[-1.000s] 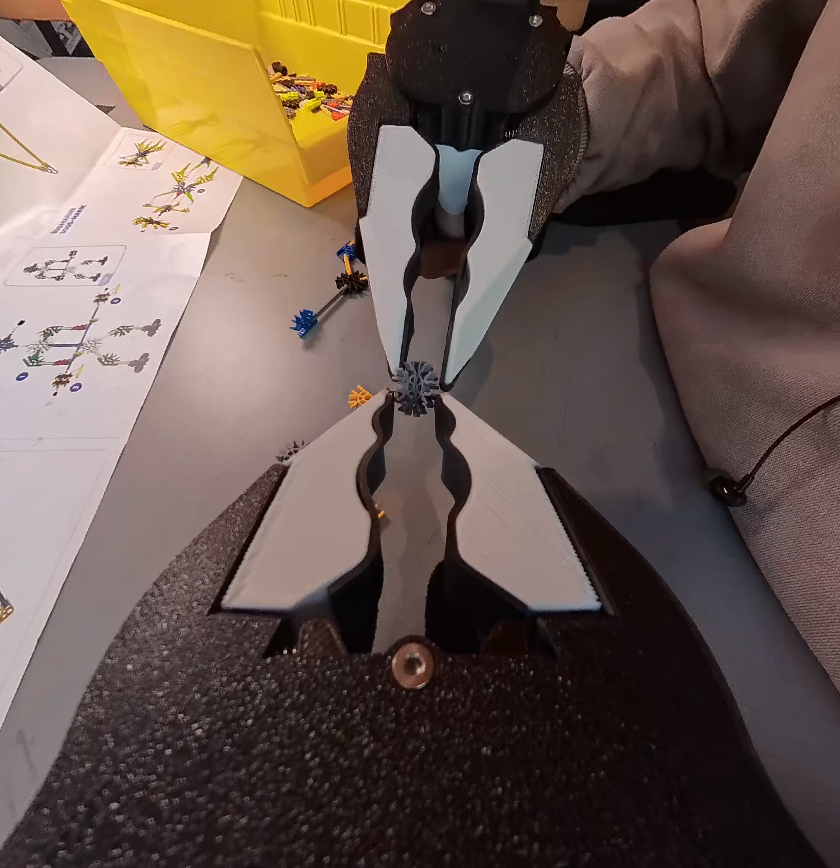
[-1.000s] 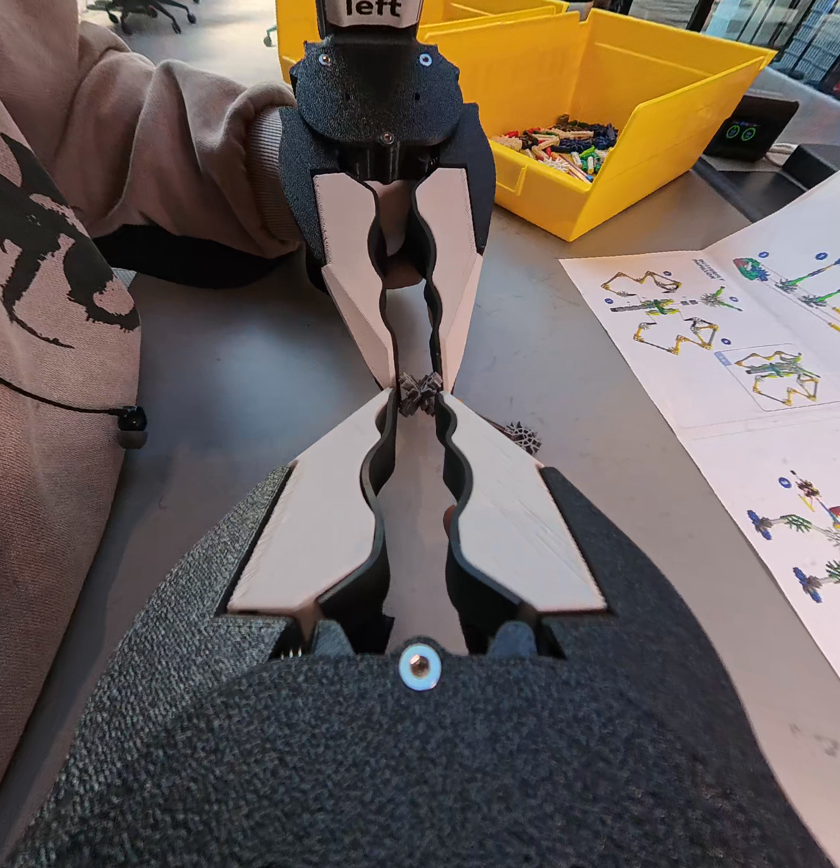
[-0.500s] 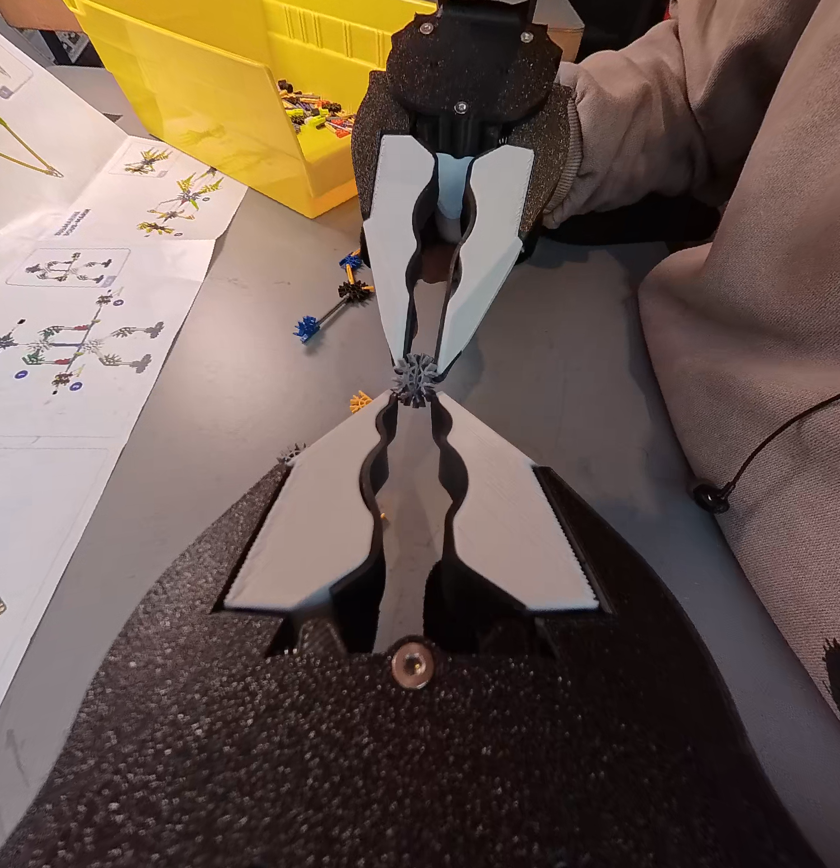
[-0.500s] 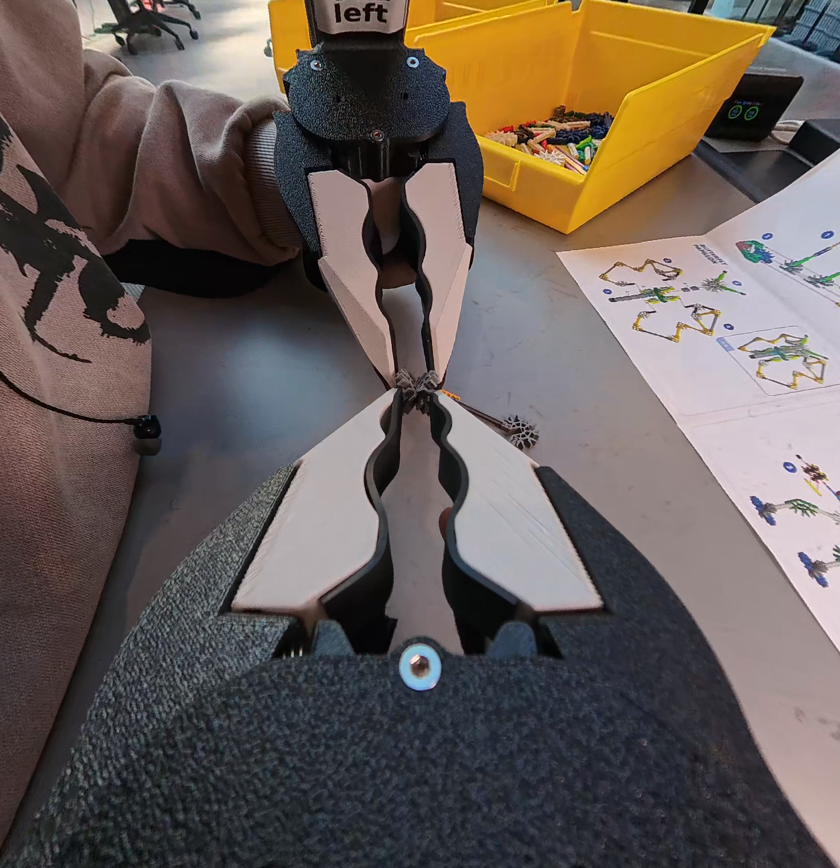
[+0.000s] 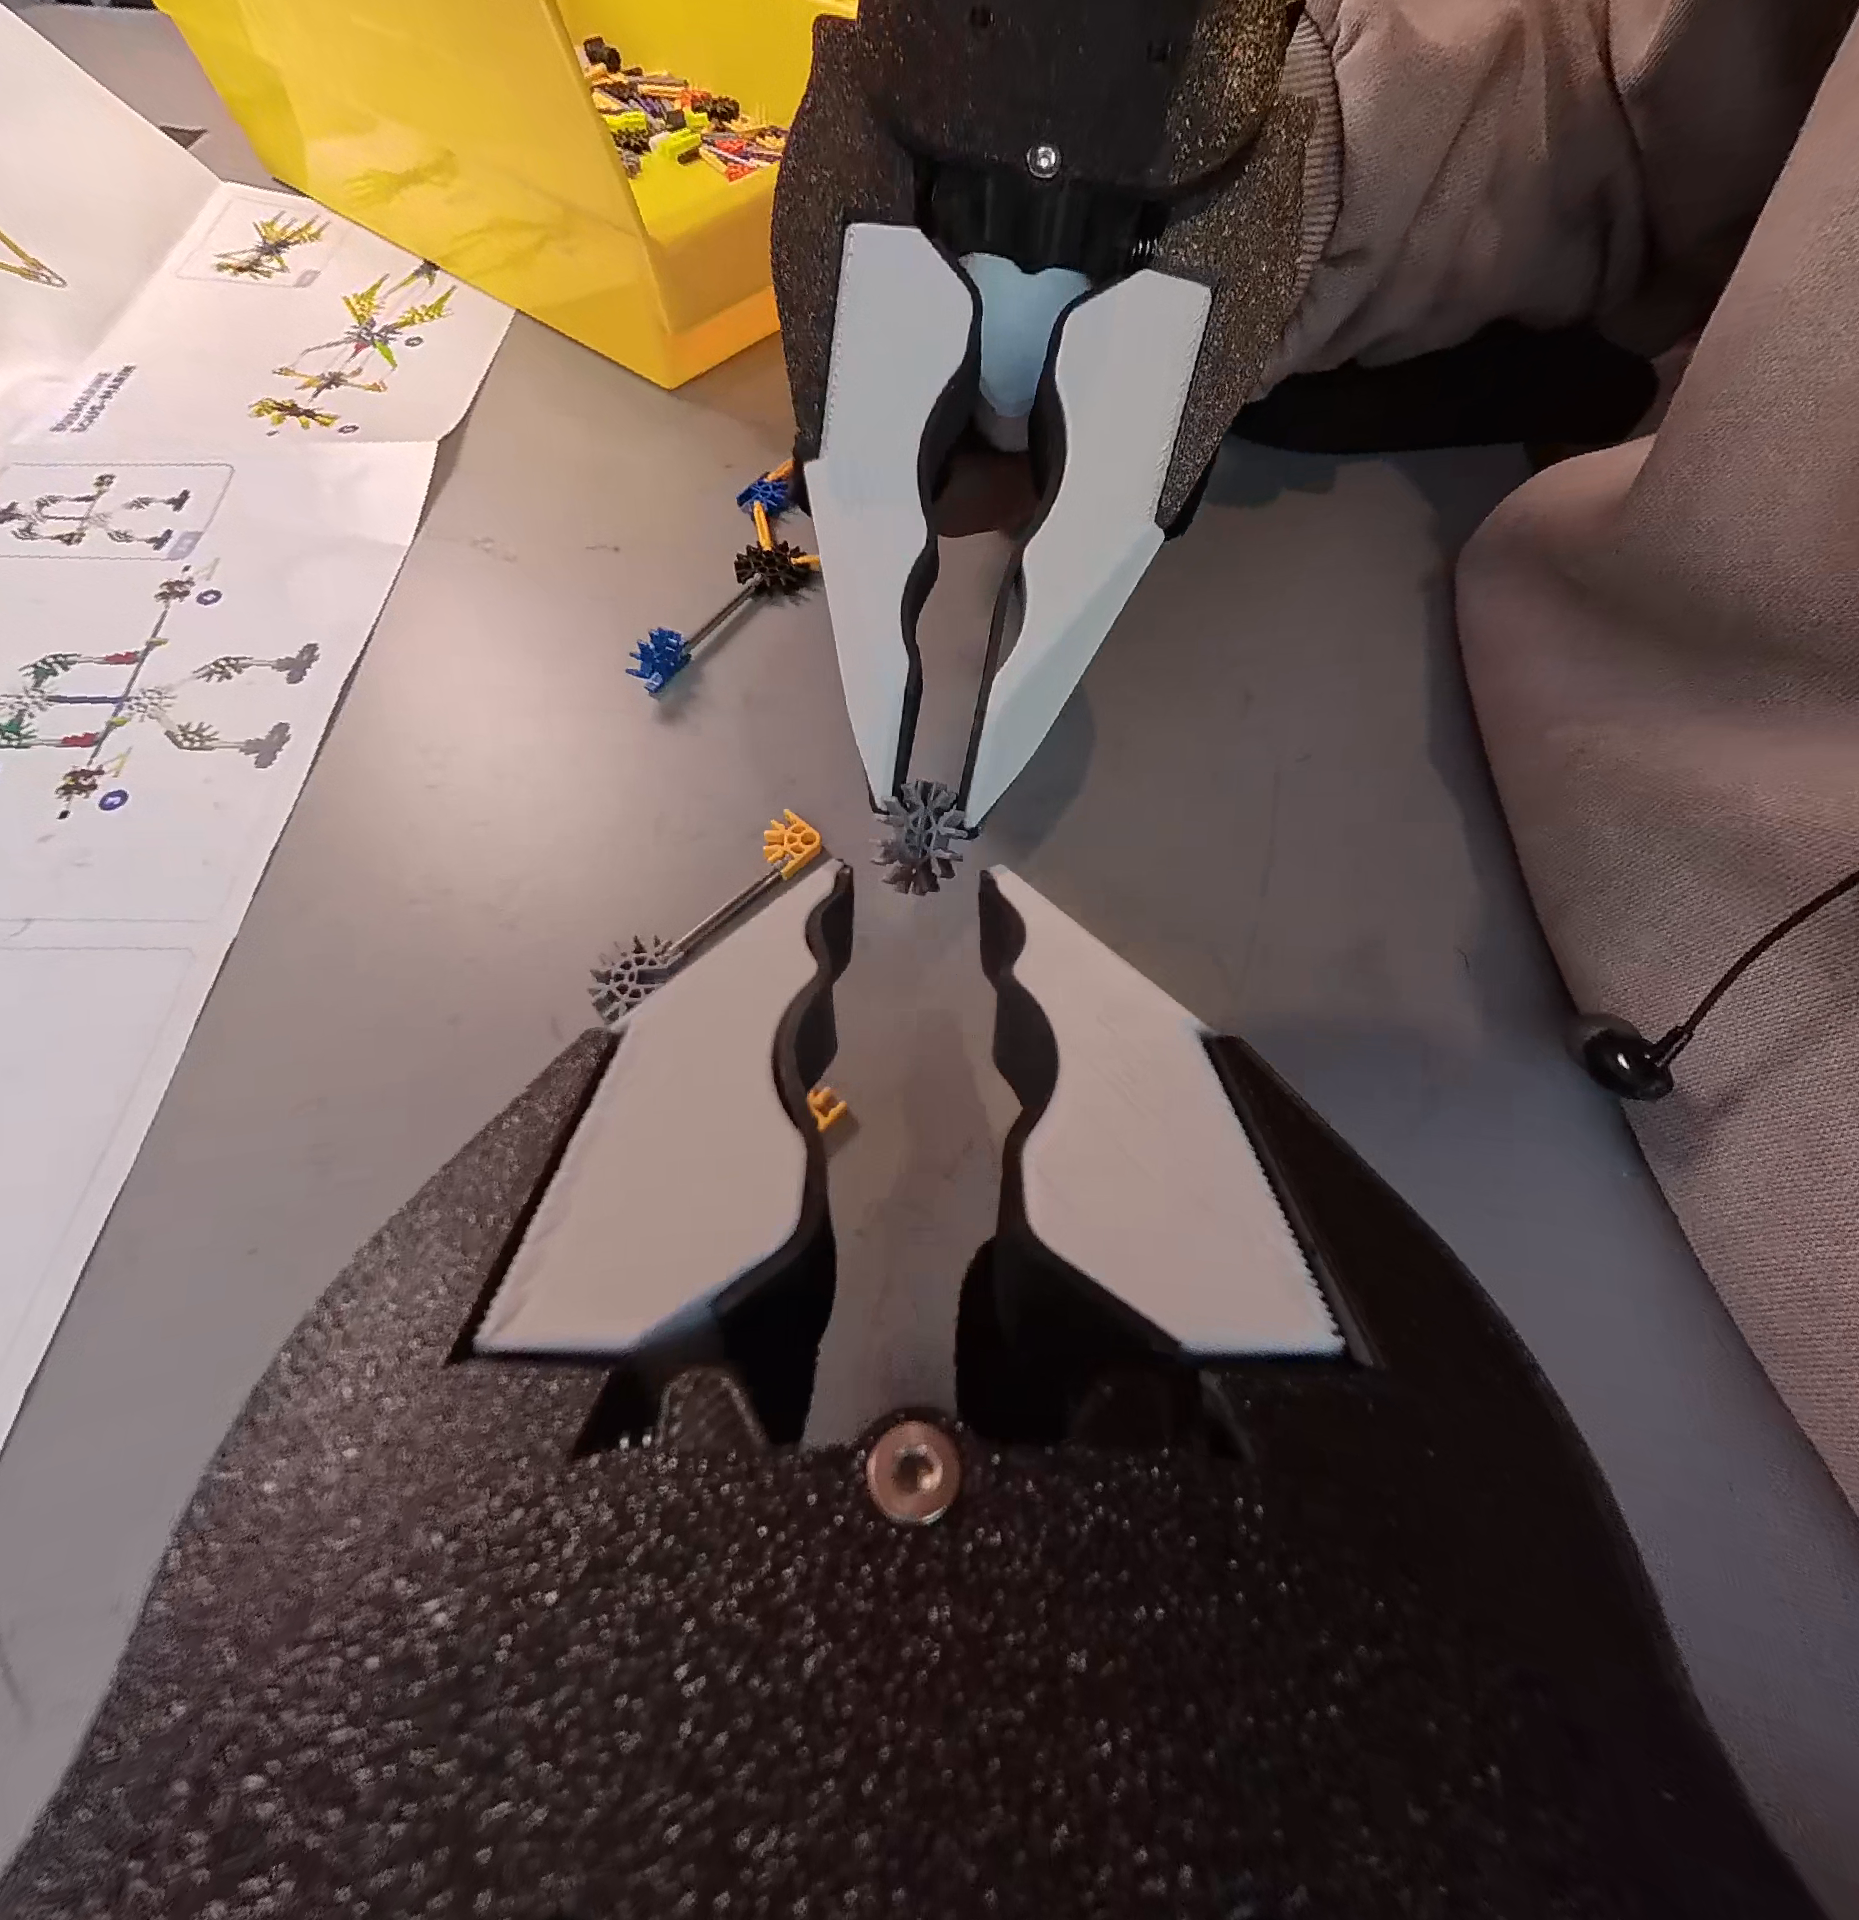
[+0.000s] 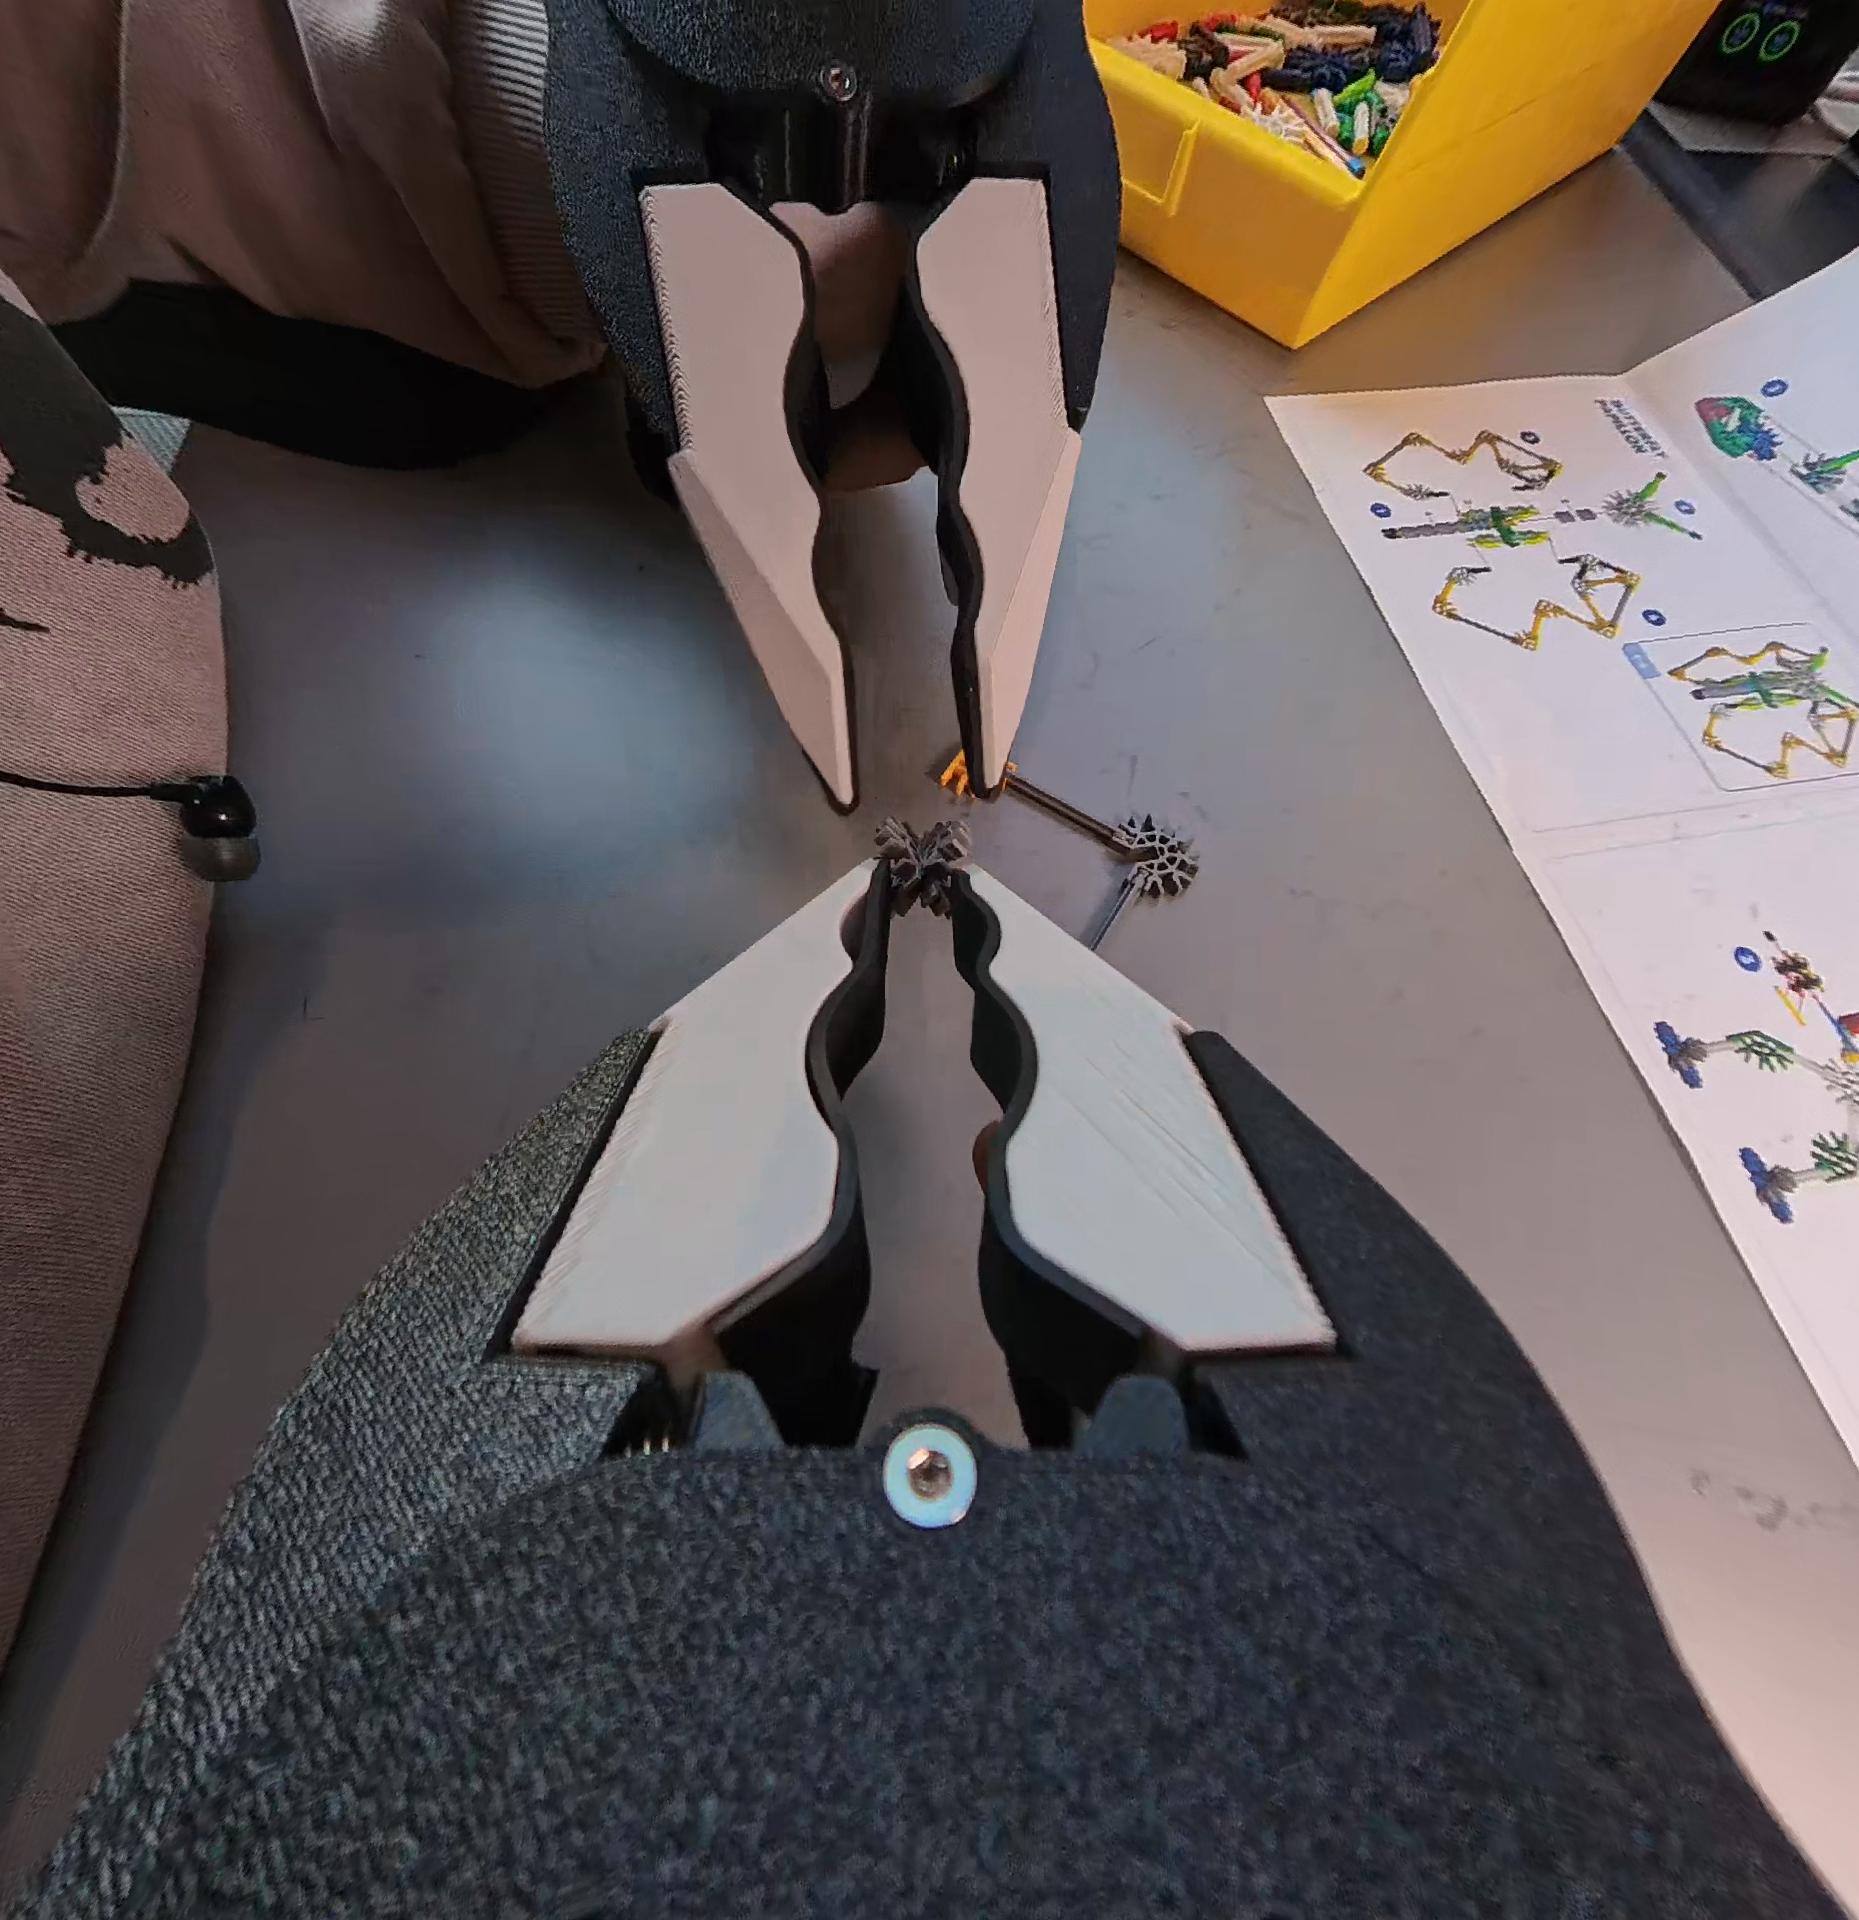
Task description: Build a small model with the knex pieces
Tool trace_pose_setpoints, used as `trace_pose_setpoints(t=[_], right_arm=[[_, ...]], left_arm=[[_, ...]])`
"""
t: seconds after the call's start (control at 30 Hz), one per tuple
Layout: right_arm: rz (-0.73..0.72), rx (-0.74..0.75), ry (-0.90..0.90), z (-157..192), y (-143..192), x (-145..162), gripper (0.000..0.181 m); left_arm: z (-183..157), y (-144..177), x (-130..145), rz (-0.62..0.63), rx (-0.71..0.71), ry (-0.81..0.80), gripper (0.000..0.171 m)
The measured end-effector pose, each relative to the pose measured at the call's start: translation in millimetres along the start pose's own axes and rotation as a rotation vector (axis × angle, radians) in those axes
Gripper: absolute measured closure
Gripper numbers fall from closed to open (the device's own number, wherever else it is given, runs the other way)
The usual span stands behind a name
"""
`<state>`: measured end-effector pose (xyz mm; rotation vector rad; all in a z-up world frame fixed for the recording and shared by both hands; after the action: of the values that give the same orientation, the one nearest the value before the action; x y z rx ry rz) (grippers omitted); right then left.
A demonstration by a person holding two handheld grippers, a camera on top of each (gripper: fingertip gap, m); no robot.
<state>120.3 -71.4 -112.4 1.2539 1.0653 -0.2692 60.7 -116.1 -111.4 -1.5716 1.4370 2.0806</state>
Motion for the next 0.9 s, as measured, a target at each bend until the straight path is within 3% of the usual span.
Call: trace_pose_setpoints(t=[0.13, 0.4, 0.57, 0.67, 0.77, 0.83, 0.9], right_arm=[[-0.027, -0.029, 0.049, 9.2, -0.1, -3.7, 0.171], [0.124, 0.013, 0.209, 18.8, -13.3, 13.9, 0.169], [0.102, -0.009, 0.157, 14.3, -3.6, 9.2, 0.156], [-0.04, 0.071, 0.072, -12.6, 41.1, -16.2, 0.156], [-0.133, 0.324, -0.05, -69.8, 124.4, -26.1, 0.16], [-0.077, 0.505, -0.131, -108.8, 184.4, -9.5, 0.166], [0.077, 0.64, -0.186, -146.6, 230.6, 24.7, 0.168]], left_arm=[[-6.5, -6.7, 1.4, 0.017, 0.045, 0.02, 0.147], [-16.5, -23.1, 18.6, 0.181, 0.019, -0.077, 0.156], [-16.3, -25.6, 22.2, 0.21, 0.007, -0.084, 0.155], [-15.1, -24.7, 21.2, 0.199, 0.015, -0.064, 0.155], [-9.6, -19.1, 15.1, 0.151, 0.014, -0.013, 0.145], [-3.0, -11.5, 7.4, 0.095, -0.002, 0.028, 0.143], [3.8, -3.2, -0.6, 0.031, -0.02, 0.067, 0.142]])
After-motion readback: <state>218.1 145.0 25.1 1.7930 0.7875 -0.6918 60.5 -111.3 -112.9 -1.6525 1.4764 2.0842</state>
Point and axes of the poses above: each gripper's, where its closed fingertips meet, y back along the fingers, x out of its underside, z = x × y across the jaws, the point moved 4 cm from there along y, back along the fingers, and after that the axes turned 7 degrees about z, right-handed, at the moved point
